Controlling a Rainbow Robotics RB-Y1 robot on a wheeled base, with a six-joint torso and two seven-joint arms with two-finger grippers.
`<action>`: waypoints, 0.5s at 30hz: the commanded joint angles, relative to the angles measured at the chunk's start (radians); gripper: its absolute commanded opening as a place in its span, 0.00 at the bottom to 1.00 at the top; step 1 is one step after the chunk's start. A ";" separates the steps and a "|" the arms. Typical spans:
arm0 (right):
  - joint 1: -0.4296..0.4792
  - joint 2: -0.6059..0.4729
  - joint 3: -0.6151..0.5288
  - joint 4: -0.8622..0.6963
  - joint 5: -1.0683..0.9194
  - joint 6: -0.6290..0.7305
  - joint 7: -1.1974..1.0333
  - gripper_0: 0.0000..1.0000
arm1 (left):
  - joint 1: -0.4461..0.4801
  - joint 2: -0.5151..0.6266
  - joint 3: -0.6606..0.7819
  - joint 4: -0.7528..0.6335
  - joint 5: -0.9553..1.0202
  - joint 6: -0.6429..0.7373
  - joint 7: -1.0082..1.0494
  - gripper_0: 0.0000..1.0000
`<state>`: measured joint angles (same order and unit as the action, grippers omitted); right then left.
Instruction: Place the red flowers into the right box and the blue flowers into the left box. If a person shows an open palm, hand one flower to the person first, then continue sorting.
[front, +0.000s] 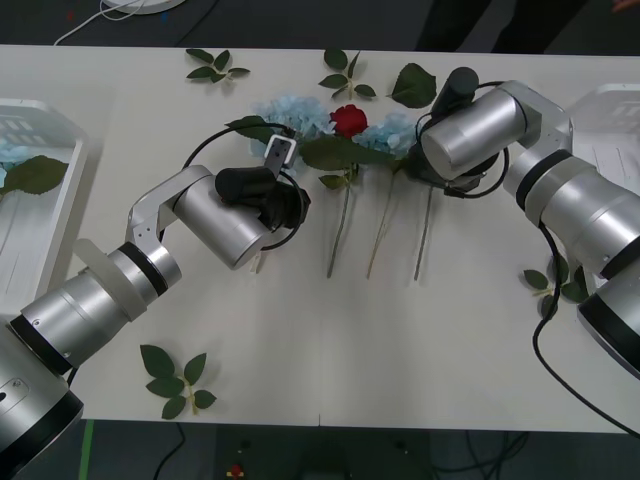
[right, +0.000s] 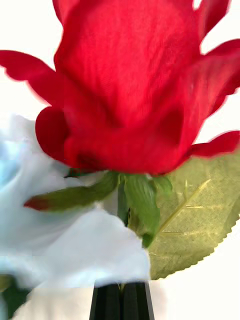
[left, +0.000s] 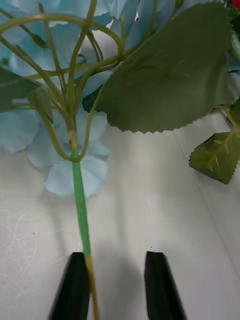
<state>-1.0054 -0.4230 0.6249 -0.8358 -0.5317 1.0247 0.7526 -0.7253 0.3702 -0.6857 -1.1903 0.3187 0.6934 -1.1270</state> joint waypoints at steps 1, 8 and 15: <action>0.008 -0.095 -0.120 -0.161 -0.030 0.068 0.083 0.00 | 0.003 -0.020 -0.008 -0.011 0.002 -0.017 0.010 0.00; 0.107 -0.197 -0.225 -0.358 -0.109 0.164 0.198 0.00 | 0.003 -0.016 -0.008 -0.009 -0.010 -0.018 0.010 0.00; 0.199 -0.292 -0.263 -0.491 -0.188 0.179 0.263 0.00 | 0.003 -0.010 0.020 -0.009 -0.010 -0.017 0.018 0.00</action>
<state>-0.8344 -0.6531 0.3854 -1.2690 -0.6984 1.2000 0.9664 -0.7253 0.3701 -0.6854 -1.1883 0.3173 0.6893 -1.1270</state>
